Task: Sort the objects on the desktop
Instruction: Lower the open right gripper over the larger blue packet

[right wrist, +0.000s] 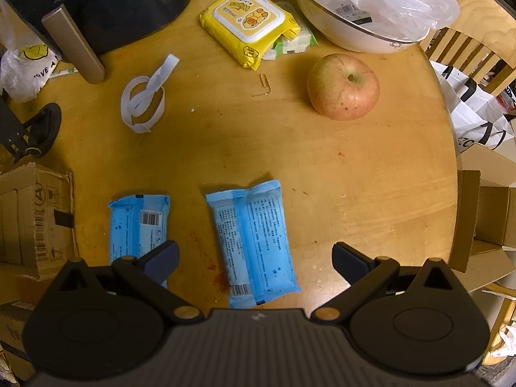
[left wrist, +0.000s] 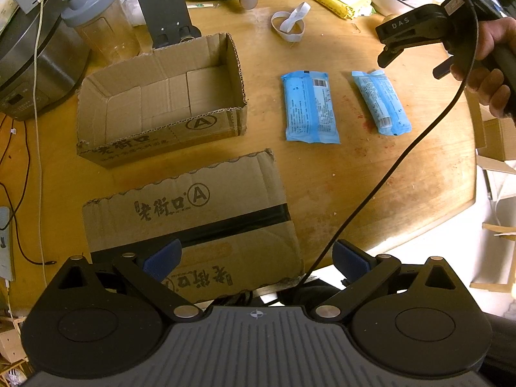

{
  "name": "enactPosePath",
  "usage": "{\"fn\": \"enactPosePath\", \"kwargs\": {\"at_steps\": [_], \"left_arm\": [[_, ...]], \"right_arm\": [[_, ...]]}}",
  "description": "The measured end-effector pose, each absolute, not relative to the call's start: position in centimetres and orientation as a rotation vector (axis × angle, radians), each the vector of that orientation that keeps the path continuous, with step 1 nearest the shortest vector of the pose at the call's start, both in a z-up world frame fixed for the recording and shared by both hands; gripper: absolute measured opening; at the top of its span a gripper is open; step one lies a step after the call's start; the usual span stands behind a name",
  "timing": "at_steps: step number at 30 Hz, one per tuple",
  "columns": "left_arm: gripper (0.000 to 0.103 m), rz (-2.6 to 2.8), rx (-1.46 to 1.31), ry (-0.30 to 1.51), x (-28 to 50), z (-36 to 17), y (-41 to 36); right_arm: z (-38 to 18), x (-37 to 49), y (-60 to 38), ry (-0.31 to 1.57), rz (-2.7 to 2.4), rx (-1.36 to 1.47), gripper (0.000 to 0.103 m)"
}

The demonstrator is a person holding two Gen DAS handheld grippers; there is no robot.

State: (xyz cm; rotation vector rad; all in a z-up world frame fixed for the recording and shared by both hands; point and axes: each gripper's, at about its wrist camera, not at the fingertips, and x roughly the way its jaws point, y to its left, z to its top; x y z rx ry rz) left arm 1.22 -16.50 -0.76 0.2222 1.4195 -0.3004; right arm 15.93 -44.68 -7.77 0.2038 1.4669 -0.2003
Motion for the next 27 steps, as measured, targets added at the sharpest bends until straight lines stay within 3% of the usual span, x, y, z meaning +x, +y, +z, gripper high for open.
{"fn": "enactPosePath", "kwargs": {"at_steps": [27], "left_arm": [[0.103, -0.295, 0.232, 1.426, 0.9, -0.8, -16.7]], "right_arm": [[-9.4, 15.8, -44.2, 1.467, -0.063, 0.064, 0.103]]}}
